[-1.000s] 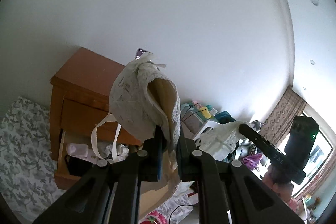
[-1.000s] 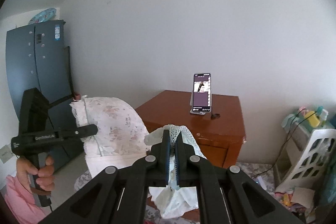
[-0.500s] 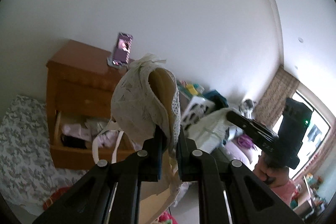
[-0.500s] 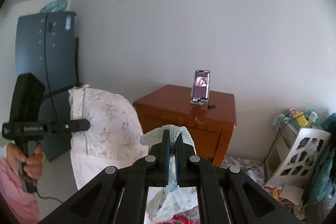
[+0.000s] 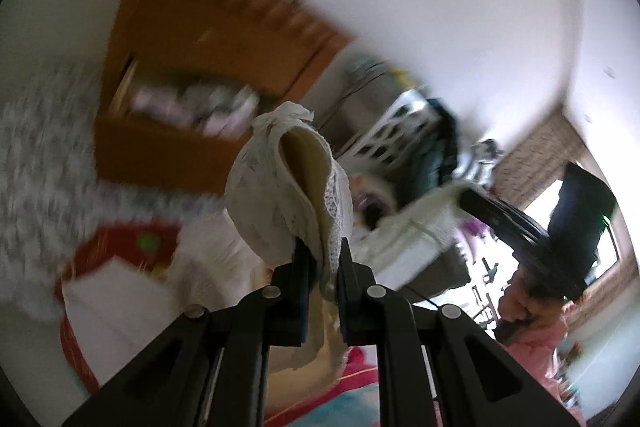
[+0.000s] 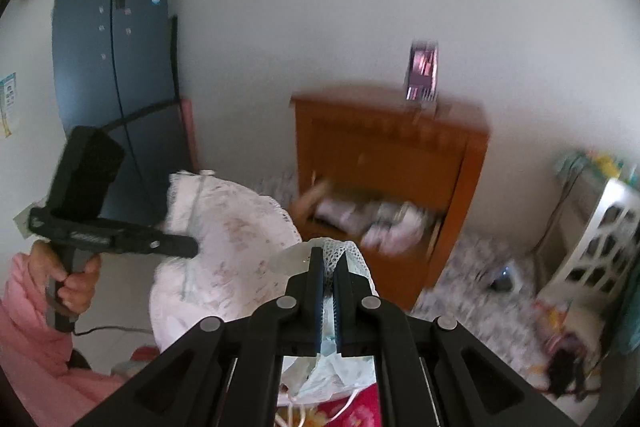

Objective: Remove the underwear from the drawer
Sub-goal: 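Lower both bras onto the pile on the red blanket and open both tools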

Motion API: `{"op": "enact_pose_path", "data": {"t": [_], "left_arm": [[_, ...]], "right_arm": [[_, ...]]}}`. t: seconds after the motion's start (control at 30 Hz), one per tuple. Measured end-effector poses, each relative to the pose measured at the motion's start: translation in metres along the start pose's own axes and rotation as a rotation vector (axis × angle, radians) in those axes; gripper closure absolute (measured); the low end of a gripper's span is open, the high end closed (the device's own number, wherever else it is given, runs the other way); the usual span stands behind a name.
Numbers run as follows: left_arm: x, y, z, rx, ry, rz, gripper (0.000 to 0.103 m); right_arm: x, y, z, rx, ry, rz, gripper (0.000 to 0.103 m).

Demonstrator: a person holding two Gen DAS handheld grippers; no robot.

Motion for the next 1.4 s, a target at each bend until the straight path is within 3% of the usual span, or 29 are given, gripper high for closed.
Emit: {"op": "enact_pose_path", "data": {"t": [0.2,0.53,0.7,0.87,0.97,1.0,1.1,1.2,1.27,1.33,1.4], "left_arm": [[-0.067,-0.021,-0.027,-0.093,0.108,0.131,0.091],[-0.084,-0.046,-0.037,-0.199,0.234,0.077,0.087],[-0.099,-0.058,-0.043,-0.255,0.273,0.093,0.084],[-0.098,-0.061,-0.039,-0.270,0.274,0.088,0.079],[-0.093,-0.062,-0.036,-0.276,0.291,0.068,0.066],[-0.091,-0.061,-0.034,-0.276,0.297,0.055,0.060],[-0.086,-0.060,-0.028,-0.266,0.313,0.028,0.053],[-0.082,-0.059,-0.020,-0.249,0.329,0.001,0.045],[-0.079,-0.059,-0.014,-0.242,0.339,-0.022,0.043],[-0.074,-0.058,-0.007,-0.226,0.351,-0.043,0.043],[-0.069,-0.055,0.000,-0.206,0.362,-0.062,0.039]], "right_arm": [[0.007,-0.054,-0.066,-0.170,0.073,-0.075,0.099],[0.006,-0.145,-0.142,-0.463,0.070,-0.061,0.099],[0.002,-0.165,-0.154,-0.537,0.060,-0.026,0.097],[0.004,-0.172,-0.157,-0.563,0.061,-0.025,0.097],[0.007,-0.170,-0.155,-0.559,0.065,-0.032,0.097],[0.006,-0.169,-0.155,-0.560,0.064,-0.033,0.092],[0.005,-0.165,-0.149,-0.548,0.058,-0.029,0.083],[0.005,-0.160,-0.144,-0.530,0.060,-0.033,0.082],[0.006,-0.158,-0.142,-0.520,0.056,-0.038,0.075],[0.007,-0.155,-0.139,-0.507,0.051,-0.040,0.056],[0.009,-0.152,-0.136,-0.492,0.046,-0.045,0.047]]}}
Point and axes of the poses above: each gripper's, at about its wrist camera, not at the fingertips, and z roughly against the way its jaws point, x to its right, y to its top, the point moved 3 cm from there along -z, roughly the way its jaws point
